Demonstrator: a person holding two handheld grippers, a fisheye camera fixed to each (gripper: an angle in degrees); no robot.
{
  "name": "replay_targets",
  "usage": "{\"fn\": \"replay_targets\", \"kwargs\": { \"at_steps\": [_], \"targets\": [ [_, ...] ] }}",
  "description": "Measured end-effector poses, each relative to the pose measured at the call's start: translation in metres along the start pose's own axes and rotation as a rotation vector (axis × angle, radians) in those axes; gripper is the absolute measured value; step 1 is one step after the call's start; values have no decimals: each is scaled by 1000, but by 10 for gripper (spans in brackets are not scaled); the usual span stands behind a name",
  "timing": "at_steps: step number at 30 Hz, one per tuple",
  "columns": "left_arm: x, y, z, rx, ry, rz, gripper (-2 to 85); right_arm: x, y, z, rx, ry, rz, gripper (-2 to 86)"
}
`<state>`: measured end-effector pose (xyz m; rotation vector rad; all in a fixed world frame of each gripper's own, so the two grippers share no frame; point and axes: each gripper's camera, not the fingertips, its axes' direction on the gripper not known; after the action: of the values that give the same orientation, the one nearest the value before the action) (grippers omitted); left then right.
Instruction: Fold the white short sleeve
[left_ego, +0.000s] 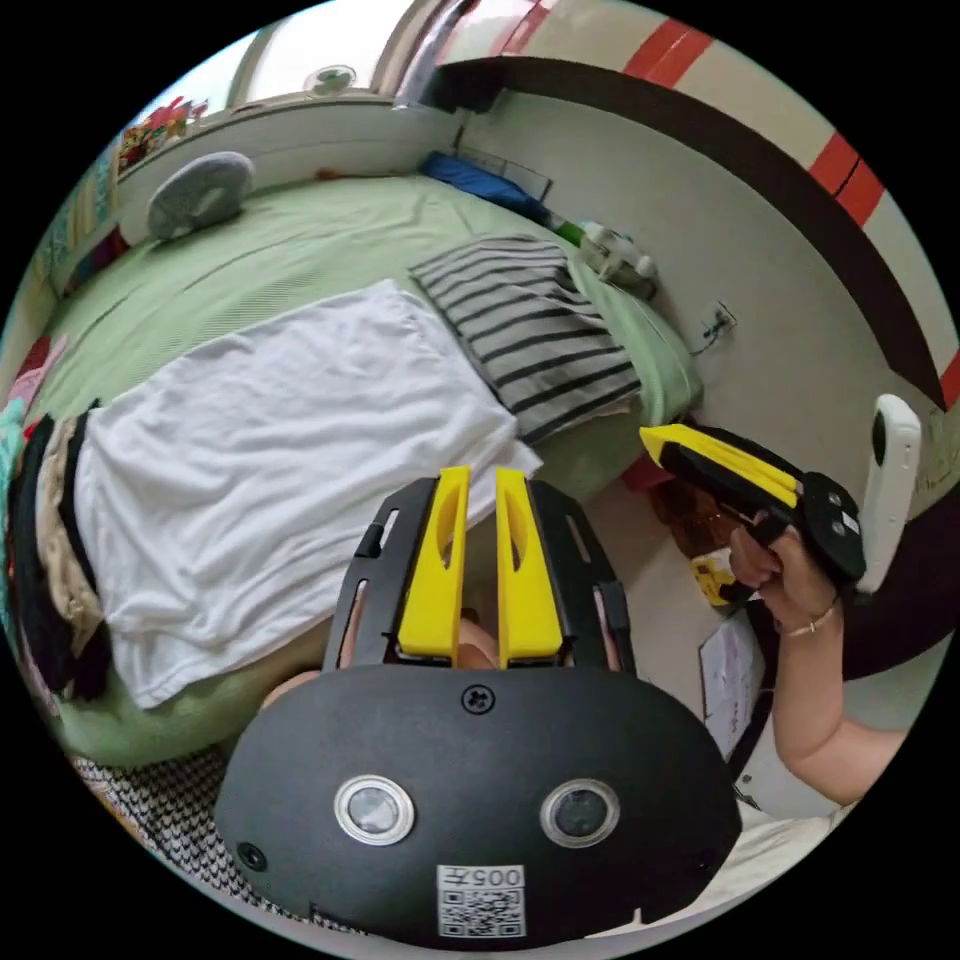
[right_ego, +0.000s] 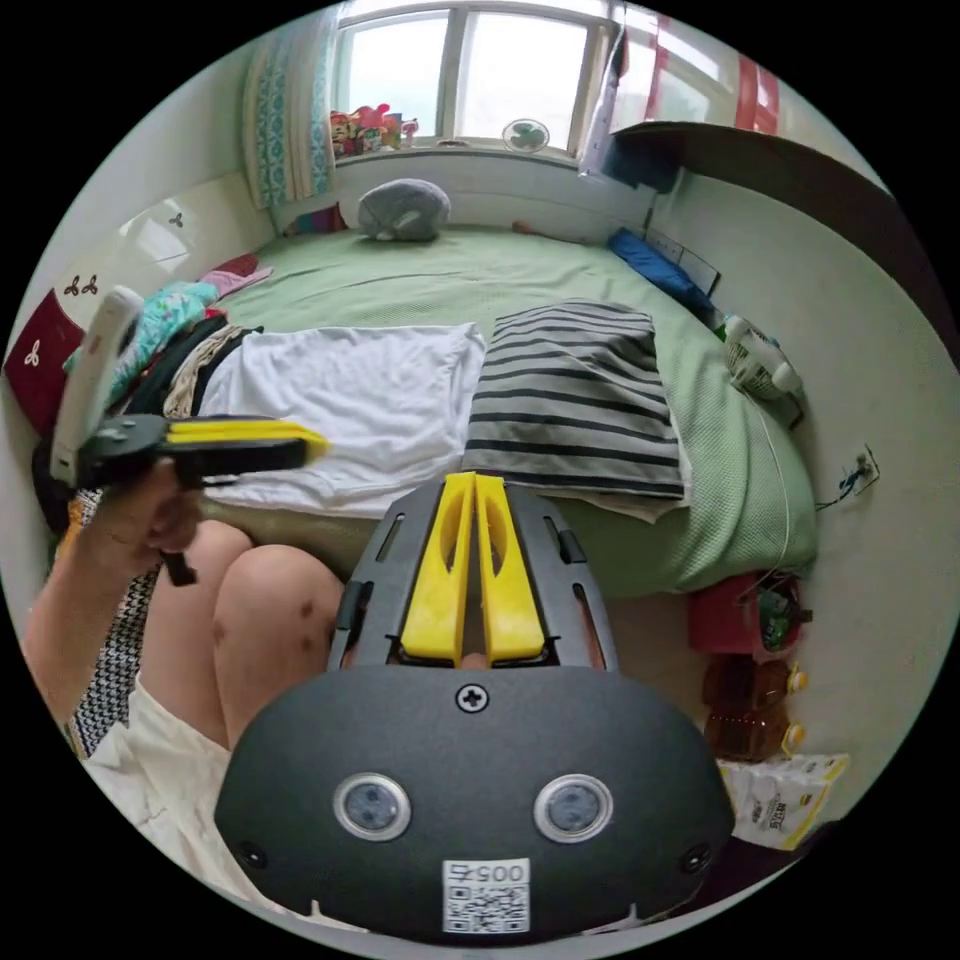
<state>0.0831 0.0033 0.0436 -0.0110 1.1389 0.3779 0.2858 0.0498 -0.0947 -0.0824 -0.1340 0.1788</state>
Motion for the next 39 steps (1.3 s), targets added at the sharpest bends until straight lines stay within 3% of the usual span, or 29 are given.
{"fn": "replay_targets", "kwargs": {
  "at_steps": [9, 16, 19, 30, 39],
  "targets": [
    [48, -31, 75, -48, -172, 54, 167, 48, 0, 24, -40, 9, 19, -12],
    [47, -48, 95, -135, -260, -16, 108, 63, -33, 76, -130, -11, -48, -11],
    [33, -49, 86, -133, -204, -88, 49, 66, -57, 91, -129, -28, -91, -11],
    [-4, -31, 33, 4, -99, -143, 32, 84, -209, 169, -133, -192, -142, 20],
    [-22, -29, 23, 16, -36, -90, 37, 126, -330, 310, -376, -419, 20, 75]
  ]
}}
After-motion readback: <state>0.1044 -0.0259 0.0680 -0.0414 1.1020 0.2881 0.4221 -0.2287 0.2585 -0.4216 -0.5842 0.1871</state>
